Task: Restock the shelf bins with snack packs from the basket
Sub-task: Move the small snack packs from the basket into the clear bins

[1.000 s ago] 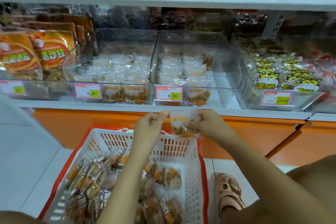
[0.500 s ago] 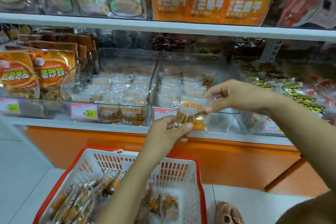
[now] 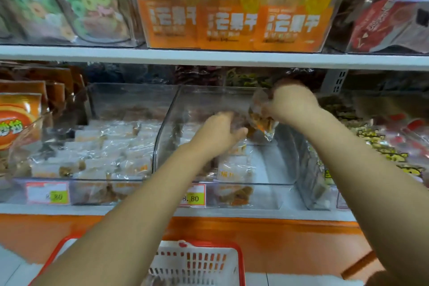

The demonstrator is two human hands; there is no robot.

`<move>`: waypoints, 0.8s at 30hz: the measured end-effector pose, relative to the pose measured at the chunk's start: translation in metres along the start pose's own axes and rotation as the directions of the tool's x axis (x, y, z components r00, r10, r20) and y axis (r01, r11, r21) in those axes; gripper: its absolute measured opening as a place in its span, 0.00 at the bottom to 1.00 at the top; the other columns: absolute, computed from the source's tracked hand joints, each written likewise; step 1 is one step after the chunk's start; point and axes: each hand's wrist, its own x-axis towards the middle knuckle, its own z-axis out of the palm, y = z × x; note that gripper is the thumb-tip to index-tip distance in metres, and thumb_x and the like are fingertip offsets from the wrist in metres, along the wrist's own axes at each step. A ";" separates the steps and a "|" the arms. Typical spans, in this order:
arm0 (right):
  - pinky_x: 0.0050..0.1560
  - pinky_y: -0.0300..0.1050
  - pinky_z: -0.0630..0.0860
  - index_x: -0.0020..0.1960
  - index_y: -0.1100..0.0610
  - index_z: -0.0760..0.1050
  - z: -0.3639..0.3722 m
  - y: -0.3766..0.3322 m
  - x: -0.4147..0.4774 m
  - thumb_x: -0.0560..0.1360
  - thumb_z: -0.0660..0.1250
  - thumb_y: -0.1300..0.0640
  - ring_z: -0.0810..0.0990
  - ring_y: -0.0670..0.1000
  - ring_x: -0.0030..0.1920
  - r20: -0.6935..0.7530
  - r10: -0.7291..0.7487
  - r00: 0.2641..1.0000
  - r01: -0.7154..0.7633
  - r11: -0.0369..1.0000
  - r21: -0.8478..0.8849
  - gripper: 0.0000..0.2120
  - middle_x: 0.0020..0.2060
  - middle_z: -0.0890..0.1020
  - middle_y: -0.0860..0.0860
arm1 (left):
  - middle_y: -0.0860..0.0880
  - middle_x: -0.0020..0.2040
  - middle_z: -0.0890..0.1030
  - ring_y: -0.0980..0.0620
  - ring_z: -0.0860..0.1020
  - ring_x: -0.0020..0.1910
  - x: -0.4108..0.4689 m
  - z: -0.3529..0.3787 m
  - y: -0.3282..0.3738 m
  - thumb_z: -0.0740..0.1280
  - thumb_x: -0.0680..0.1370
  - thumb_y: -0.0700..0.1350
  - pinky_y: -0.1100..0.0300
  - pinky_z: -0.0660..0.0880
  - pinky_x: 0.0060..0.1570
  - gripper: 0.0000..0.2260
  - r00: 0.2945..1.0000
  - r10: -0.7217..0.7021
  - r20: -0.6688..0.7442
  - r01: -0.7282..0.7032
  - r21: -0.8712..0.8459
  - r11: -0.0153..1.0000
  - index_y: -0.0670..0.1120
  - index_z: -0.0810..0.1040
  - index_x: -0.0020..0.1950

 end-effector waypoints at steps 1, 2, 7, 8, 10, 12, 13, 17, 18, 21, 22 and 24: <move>0.50 0.48 0.73 0.60 0.59 0.75 0.006 -0.001 0.005 0.79 0.60 0.45 0.77 0.59 0.58 -0.026 0.017 1.000 -0.017 1.000 -0.001 0.20 0.58 0.77 0.58 | 0.44 0.62 0.78 0.44 0.75 0.62 0.008 0.003 -0.001 0.65 0.78 0.52 0.56 0.72 0.59 0.20 0.999 0.014 0.050 -0.015 0.016 1.000 0.45 0.73 0.67; 0.54 0.49 0.73 0.62 0.59 0.74 0.013 -0.003 0.010 0.80 0.58 0.45 0.76 0.59 0.61 -0.052 0.029 0.998 -0.029 1.000 0.001 0.20 0.61 0.76 0.58 | 0.43 0.63 0.78 0.44 0.75 0.62 0.014 0.006 -0.003 0.65 0.79 0.52 0.57 0.71 0.59 0.19 0.995 0.015 0.099 -0.019 0.041 0.999 0.46 0.73 0.68; 0.55 0.46 0.72 0.64 0.58 0.75 0.045 -0.015 0.038 0.80 0.60 0.51 0.75 0.57 0.63 -0.034 0.135 0.990 -0.136 0.990 -0.038 0.16 0.63 0.76 0.56 | 0.41 0.63 0.76 0.42 0.74 0.62 0.029 0.019 -0.026 0.60 0.80 0.56 0.54 0.72 0.59 0.20 0.970 -0.141 0.198 0.103 0.190 0.976 0.46 0.72 0.67; 0.54 0.46 0.73 0.64 0.58 0.75 0.052 -0.017 0.041 0.80 0.60 0.53 0.75 0.56 0.63 -0.016 0.139 0.990 -0.140 0.989 -0.053 0.16 0.63 0.76 0.56 | 0.41 0.64 0.76 0.41 0.73 0.63 0.030 0.021 -0.030 0.60 0.79 0.56 0.54 0.72 0.60 0.20 0.972 -0.146 0.184 0.106 0.212 0.972 0.46 0.72 0.67; 0.56 0.45 0.72 0.64 0.58 0.74 0.066 -0.021 0.045 0.80 0.61 0.52 0.74 0.56 0.64 0.016 0.103 0.995 -0.101 0.991 -0.088 0.16 0.64 0.76 0.56 | 0.40 0.65 0.74 0.40 0.72 0.63 0.031 0.023 -0.035 0.60 0.79 0.55 0.53 0.72 0.60 0.21 0.975 -0.157 0.155 0.115 0.250 0.961 0.45 0.73 0.66; 0.59 0.46 0.71 0.66 0.59 0.73 0.075 -0.024 0.050 0.80 0.61 0.52 0.73 0.56 0.65 0.069 0.095 0.993 -0.089 0.993 -0.083 0.18 0.65 0.75 0.57 | 0.39 0.67 0.72 0.40 0.70 0.66 0.031 0.023 -0.037 0.60 0.80 0.52 0.53 0.69 0.62 0.21 0.977 -0.169 0.128 0.130 0.266 0.955 0.43 0.71 0.68; 0.58 0.47 0.71 0.66 0.59 0.72 0.078 -0.026 0.052 0.80 0.61 0.52 0.74 0.56 0.65 0.091 0.109 0.990 -0.103 0.992 -0.075 0.18 0.65 0.75 0.57 | 0.39 0.69 0.70 0.41 0.68 0.68 0.031 0.023 -0.038 0.60 0.80 0.51 0.53 0.67 0.64 0.21 0.979 -0.164 0.117 0.129 0.265 0.956 0.42 0.69 0.70; 0.57 0.47 0.71 0.66 0.60 0.72 0.095 -0.027 0.055 0.79 0.61 0.55 0.72 0.58 0.65 0.100 0.130 0.986 -0.118 0.985 -0.123 0.17 0.64 0.74 0.59 | 0.39 0.68 0.70 0.41 0.67 0.67 0.031 0.023 -0.040 0.60 0.80 0.48 0.53 0.67 0.64 0.19 0.985 -0.138 0.099 0.112 0.236 0.965 0.42 0.69 0.68; 0.60 0.48 0.70 0.67 0.60 0.71 0.100 -0.028 0.054 0.78 0.61 0.56 0.69 0.58 0.67 0.105 0.119 0.987 -0.103 0.983 -0.152 0.18 0.65 0.71 0.60 | 0.39 0.69 0.69 0.41 0.67 0.68 0.031 0.023 -0.040 0.60 0.80 0.48 0.53 0.66 0.64 0.19 0.986 -0.134 0.096 0.109 0.235 0.966 0.42 0.69 0.68; 0.63 0.47 0.65 0.68 0.59 0.70 0.109 -0.028 0.055 0.80 0.56 0.58 0.63 0.59 0.69 -0.002 0.091 0.996 -0.088 0.964 -0.250 0.17 0.68 0.65 0.60 | 0.40 0.72 0.66 0.42 0.61 0.72 0.032 0.024 -0.041 0.60 0.80 0.48 0.53 0.62 0.70 0.21 0.991 -0.104 0.083 0.082 0.235 0.968 0.42 0.67 0.71; 0.62 0.47 0.65 0.67 0.59 0.70 0.108 -0.028 0.057 0.80 0.54 0.60 0.64 0.59 0.68 -0.069 0.084 0.994 -0.098 0.969 -0.227 0.16 0.68 0.66 0.60 | 0.40 0.73 0.66 0.43 0.59 0.73 0.032 0.023 -0.041 0.60 0.80 0.48 0.53 0.61 0.70 0.21 0.991 -0.102 0.082 0.081 0.231 0.970 0.42 0.66 0.72; 0.59 0.47 0.69 0.65 0.61 0.71 0.106 -0.025 0.060 0.79 0.55 0.64 0.70 0.59 0.65 -0.095 0.103 0.990 -0.116 0.982 -0.147 0.16 0.65 0.72 0.60 | 0.40 0.71 0.67 0.43 0.61 0.72 0.033 0.024 -0.042 0.60 0.80 0.48 0.53 0.62 0.69 0.21 0.990 -0.115 0.082 0.094 0.218 0.971 0.42 0.68 0.71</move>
